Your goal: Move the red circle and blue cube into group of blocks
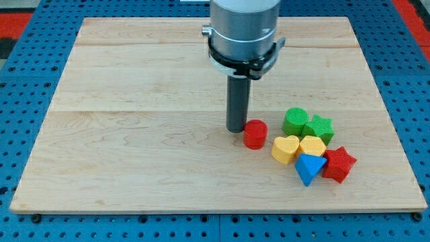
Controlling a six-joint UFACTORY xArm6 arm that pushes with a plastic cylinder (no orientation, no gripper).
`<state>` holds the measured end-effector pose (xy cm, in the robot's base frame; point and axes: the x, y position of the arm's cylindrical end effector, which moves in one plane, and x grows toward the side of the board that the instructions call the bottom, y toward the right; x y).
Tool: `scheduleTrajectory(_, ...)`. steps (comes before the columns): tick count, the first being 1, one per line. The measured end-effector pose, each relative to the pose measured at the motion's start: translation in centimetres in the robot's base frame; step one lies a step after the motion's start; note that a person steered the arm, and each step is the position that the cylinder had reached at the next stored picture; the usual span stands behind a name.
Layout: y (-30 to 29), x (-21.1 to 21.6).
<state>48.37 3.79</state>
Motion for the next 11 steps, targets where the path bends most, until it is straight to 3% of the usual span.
scheduleTrajectory(4,2.2,-19.9)
scheduleTrajectory(5,-1.3,-24.0)
scheduleTrajectory(8,-2.3,-10.9)
scheduleTrajectory(10,2.2,-3.8)
scheduleTrajectory(11,2.6,-2.6)
